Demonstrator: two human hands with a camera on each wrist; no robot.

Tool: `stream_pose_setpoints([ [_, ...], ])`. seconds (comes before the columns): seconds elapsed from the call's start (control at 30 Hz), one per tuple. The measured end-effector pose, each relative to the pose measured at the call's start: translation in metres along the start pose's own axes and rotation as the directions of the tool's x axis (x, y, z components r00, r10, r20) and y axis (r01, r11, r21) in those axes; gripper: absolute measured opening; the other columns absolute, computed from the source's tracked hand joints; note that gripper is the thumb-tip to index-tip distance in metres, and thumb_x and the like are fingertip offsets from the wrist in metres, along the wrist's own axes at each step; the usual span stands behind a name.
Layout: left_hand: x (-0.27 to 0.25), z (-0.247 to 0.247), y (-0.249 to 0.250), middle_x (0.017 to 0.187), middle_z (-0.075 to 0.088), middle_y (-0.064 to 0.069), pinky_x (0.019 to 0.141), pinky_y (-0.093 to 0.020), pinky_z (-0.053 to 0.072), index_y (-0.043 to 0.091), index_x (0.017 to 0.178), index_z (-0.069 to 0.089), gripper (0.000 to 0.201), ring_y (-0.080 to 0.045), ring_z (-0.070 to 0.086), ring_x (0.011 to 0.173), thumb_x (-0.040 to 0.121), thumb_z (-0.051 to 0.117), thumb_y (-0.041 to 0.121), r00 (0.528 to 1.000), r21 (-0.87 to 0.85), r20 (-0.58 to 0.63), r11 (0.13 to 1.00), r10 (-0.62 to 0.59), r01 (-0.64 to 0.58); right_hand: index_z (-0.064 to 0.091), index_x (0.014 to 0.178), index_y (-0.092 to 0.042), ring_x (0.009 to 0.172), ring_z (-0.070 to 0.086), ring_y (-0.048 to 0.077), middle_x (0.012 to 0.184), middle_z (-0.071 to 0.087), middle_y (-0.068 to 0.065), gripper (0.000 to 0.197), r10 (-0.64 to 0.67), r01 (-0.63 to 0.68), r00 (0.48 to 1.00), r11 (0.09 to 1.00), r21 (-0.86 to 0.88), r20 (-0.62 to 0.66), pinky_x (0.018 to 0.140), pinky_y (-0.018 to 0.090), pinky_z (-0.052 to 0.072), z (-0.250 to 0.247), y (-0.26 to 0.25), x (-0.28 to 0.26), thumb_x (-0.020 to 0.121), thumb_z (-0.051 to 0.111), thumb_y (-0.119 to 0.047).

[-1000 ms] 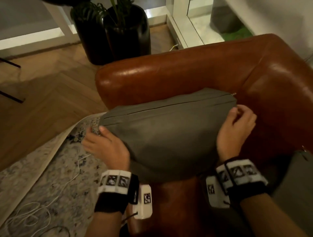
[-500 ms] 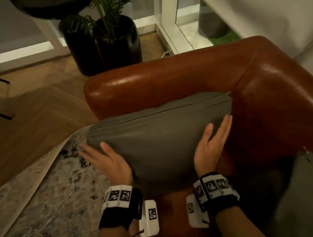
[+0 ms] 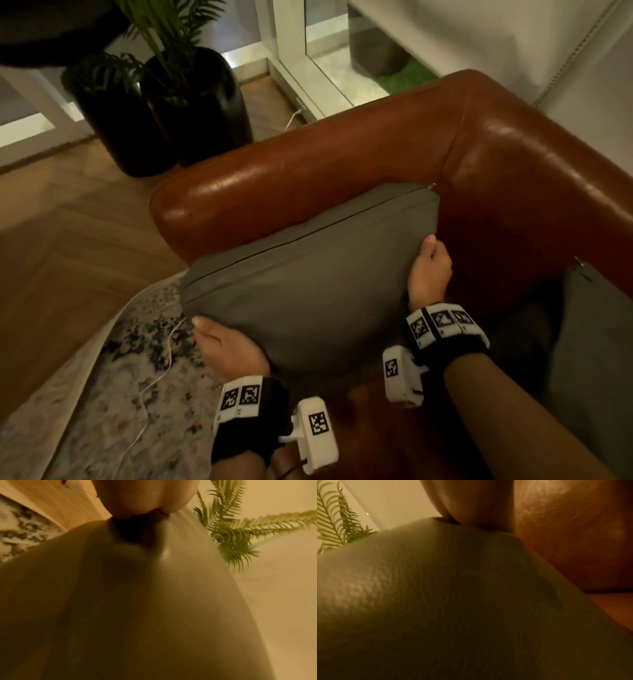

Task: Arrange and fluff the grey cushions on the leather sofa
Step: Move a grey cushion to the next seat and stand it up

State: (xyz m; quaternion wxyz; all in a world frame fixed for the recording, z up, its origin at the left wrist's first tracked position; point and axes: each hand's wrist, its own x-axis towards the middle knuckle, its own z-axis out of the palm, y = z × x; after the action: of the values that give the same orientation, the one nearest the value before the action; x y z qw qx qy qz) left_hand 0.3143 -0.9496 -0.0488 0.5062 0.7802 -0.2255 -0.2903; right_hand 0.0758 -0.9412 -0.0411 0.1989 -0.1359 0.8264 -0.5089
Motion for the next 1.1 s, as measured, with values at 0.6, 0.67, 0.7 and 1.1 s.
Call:
stream_pose_setpoints([
  [0.6, -0.227, 0.011, 0.055, 0.125, 0.054, -0.01, 0.092, -0.04, 0.042, 0.013, 0.112, 0.06, 0.027, -0.028, 0.047, 0.118, 0.088, 0.053, 0.019, -0.601, -0.662, 0.718, 0.076, 0.352, -0.746, 0.06, 0.108, -0.014, 0.099, 0.052, 0.018, 0.103, 0.058, 0.002, 0.019, -0.022, -0.076, 0.912, 0.972, -0.22, -0.409, 0.082, 0.026, 0.04, -0.28, 0.074, -0.12, 0.101, 0.045, -0.024],
  [0.67, -0.263, 0.014, 0.041, 0.145, 0.04, -0.013, 0.1, -0.046, 0.041, 0.014, 0.133, 0.047, 0.044, -0.031, 0.038, 0.133, 0.089, 0.053, 0.018, -0.721, -0.732, 0.661, -0.029, 0.21, -0.68, 0.056, 0.118, -0.011, 0.109, 0.049, 0.022, 0.113, 0.056, 0.005, 0.024, 0.009, -0.153, 0.865, 0.957, -0.248, -0.501, 0.093, 0.036, 0.041, -0.312, 0.099, -0.133, 0.101, 0.045, -0.025],
  [0.7, -0.277, 0.018, 0.034, 0.153, 0.028, -0.012, 0.105, -0.048, 0.036, 0.018, 0.143, 0.035, 0.052, -0.031, 0.028, 0.14, 0.092, 0.049, 0.02, -0.74, -0.741, 0.656, -0.059, 0.15, -0.669, 0.054, 0.123, -0.011, 0.115, 0.048, 0.025, 0.119, 0.055, 0.008, 0.028, -0.015, -0.172, 0.847, 0.938, -0.302, -0.531, 0.1, 0.042, 0.041, -0.325, 0.111, -0.138, 0.101, 0.046, -0.025],
  [1.1, -0.333, 0.088, -0.054, 0.159, -0.013, -0.005, 0.102, -0.074, -0.007, 0.036, 0.148, -0.014, 0.082, -0.043, -0.01, 0.143, 0.083, 0.011, 0.078, -0.77, -0.718, 0.635, -0.318, 0.066, -0.619, -0.004, 0.148, -0.051, 0.145, -0.025, 0.023, 0.159, -0.02, -0.008, 0.063, -0.021, -0.345, 0.875, 0.674, -0.654, -0.483, 0.113, 0.06, -0.016, -0.347, 0.175, -0.1, 0.092, 0.018, -0.071],
])
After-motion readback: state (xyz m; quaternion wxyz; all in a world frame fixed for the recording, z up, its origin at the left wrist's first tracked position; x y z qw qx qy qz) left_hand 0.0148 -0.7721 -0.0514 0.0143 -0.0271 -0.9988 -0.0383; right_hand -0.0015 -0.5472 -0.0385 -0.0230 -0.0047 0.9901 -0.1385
